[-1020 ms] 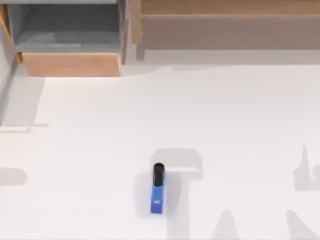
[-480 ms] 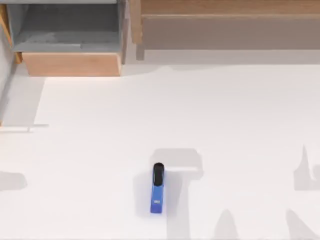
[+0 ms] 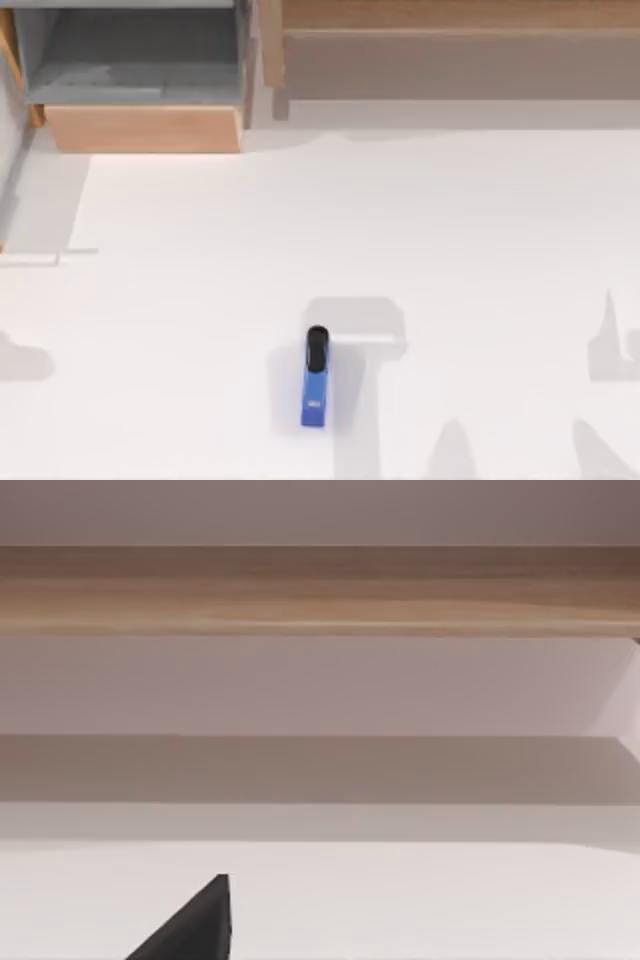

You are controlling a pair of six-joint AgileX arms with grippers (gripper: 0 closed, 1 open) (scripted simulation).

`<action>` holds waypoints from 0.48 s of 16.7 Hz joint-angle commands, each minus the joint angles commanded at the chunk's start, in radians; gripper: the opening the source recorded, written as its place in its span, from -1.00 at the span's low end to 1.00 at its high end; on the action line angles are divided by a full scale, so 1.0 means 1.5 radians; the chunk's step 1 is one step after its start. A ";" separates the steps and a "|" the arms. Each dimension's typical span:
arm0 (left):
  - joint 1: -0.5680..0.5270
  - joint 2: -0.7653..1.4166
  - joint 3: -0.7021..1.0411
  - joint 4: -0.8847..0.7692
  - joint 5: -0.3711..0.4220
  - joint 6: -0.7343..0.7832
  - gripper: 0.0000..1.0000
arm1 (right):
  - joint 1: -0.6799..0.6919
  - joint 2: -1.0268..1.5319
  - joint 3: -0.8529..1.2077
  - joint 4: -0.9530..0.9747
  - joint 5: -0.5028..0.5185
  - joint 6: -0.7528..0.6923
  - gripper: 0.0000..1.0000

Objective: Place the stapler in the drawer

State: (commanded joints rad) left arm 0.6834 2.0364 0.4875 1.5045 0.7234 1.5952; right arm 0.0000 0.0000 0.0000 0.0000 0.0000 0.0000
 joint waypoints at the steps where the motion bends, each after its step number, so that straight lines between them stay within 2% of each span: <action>1: 0.000 0.000 0.000 0.000 0.000 0.000 0.96 | 0.000 0.000 0.000 0.000 0.000 0.000 1.00; 8: 0.000 0.000 0.000 0.000 0.000 0.000 1.00 | 0.000 0.000 0.000 0.000 0.000 0.000 1.00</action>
State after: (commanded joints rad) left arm 0.6834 2.0364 0.4875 1.5045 0.7234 1.5952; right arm 0.0000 0.0000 0.0000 0.0000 0.0000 0.0000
